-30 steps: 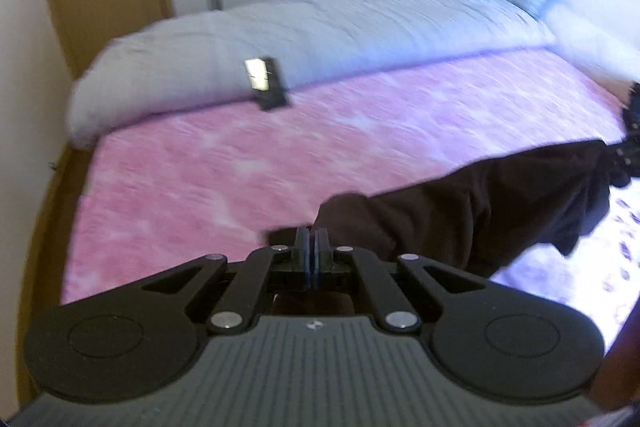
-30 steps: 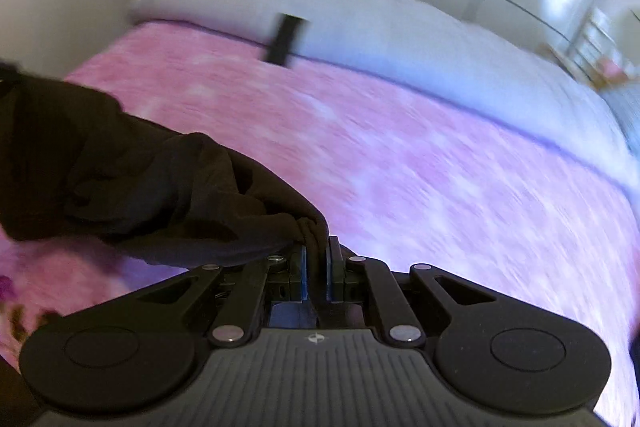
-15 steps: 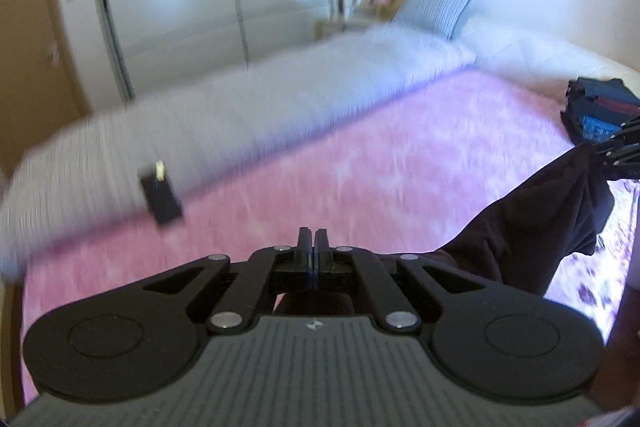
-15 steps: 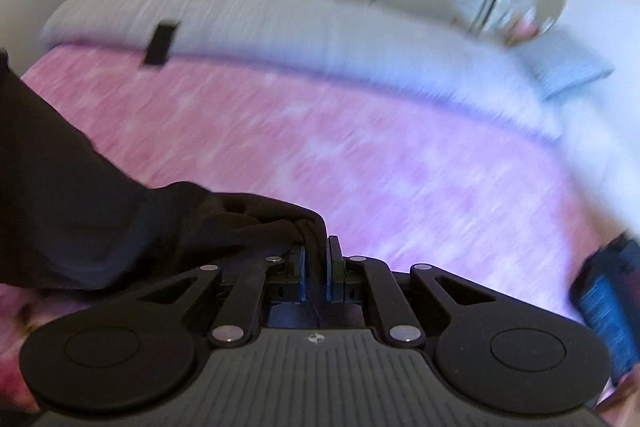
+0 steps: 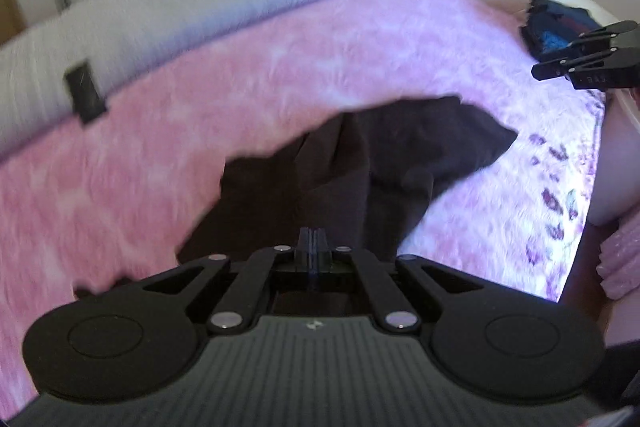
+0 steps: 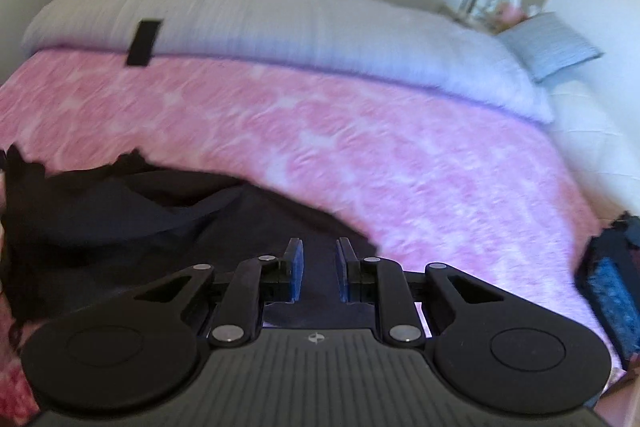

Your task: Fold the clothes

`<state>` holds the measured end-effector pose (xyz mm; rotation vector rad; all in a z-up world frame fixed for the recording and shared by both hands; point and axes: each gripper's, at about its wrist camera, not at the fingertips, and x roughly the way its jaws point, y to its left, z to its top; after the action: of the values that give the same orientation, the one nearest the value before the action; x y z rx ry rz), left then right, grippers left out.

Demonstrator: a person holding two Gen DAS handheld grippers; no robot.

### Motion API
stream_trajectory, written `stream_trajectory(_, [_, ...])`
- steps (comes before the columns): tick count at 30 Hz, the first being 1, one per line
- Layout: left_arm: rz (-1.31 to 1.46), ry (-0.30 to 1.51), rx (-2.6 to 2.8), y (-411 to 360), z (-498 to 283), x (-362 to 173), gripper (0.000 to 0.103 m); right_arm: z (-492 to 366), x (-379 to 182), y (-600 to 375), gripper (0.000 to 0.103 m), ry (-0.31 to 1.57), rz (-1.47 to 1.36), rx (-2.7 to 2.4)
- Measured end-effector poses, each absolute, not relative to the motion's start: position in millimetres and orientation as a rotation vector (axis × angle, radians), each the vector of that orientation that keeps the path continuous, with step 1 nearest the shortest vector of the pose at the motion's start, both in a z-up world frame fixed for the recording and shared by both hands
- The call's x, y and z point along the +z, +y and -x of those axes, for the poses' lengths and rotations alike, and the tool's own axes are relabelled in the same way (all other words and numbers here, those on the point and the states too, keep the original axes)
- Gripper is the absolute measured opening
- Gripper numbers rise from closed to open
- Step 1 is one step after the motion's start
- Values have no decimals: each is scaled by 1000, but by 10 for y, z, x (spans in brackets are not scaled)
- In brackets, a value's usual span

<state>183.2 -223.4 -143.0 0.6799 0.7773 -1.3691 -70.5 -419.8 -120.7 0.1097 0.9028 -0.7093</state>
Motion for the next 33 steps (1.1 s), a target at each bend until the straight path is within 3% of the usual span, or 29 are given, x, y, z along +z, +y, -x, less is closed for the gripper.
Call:
stream_trajectory(1, [-675, 800, -1346, -2211, -1840, -1463, 0, 667, -1249, -4199, 50, 914, -105, -696])
stream_trajectory(2, [-672, 814, -1322, -2185, -1858, -1477, 0, 640, -1285, -4202, 71, 920, -100, -682])
stream_trajectory(4, [-675, 835, -1273, -2154, -1887, -1505, 3, 582, -1370, -4252, 74, 928, -99, -636])
stream_trajectory(5, [-678, 842, -1246, -2157, -1900, -1526, 3, 549, -1416, -4284, 71, 932, -102, -611])
stream_trajectory(7, [-676, 854, -1184, -2248, -1927, -1588, 3, 475, -1527, -4405, 41, 954, -114, -548])
stream_trajectory(8, [-673, 858, -1153, -2303, -1923, -1619, 3, 446, -1585, -4472, 10, 966, -116, -519])
stream_trajectory(9, [-671, 862, -1121, -2356, -1917, -1647, 5, 413, -1647, -4549, 0, 976, -114, -492])
stream_trajectory(11, [-672, 874, -1049, -2441, -1888, -1710, 17, 357, -1763, -4706, 0, 980, -111, -430])
stream_trajectory(13, [-663, 892, -987, -2489, -1865, -1792, 39, 301, -1884, -4865, 0, 986, -103, -370])
stream_trajectory(17, [-653, 953, -867, -2565, -1828, -2084, 55, 147, -2217, -5196, 0, 1025, -39, -274])
stream_trajectory(19, [-648, 986, -809, -2587, -1830, -2245, 62, 70, -2415, -5339, 7, 1048, -1, -237])
stream_trajectory(21, [-618, 1029, -760, -2581, -1884, -2415, 65, -17, -2587, -5435, 32, 1058, 44, -207])
stream_trajectory(24, [-561, 1095, -734, -2577, -1964, -2702, 67, -168, -2797, -5538, 49, 1065, 76, -165])
stream_trajectory(26, [-533, 1142, -732, -2597, -1994, -2883, 62, -300, -2940, -5550, 59, 1071, 109, -136])
stream_trajectory(28, [-498, 1177, -769, -2616, -1995, -2977, 26, -390, -3059, -5547, 59, 1102, 109, -103])
stream_trajectory(29, [-492, 1184, -786, -2625, -1980, -2998, 19, -428, -3115, -5544, 55, 1121, 104, -86])
stream_trajectory(30, [-516, 1161, -798, -2630, -1924, -2952, 4, -466, -3171, -5541, 26, 1140, 99, -69])
stream_trajectory(31, [-535, 1138, -813, -2623, -1866, -2893, 1, -503, -3227, -5538, 6, 1159, 94, -52])
stream_trajectory(33, [-540, 1094, -854, -2546, -1736, -2699, 0, -477, -3214, -5473, 3, 1167, 110, -32])
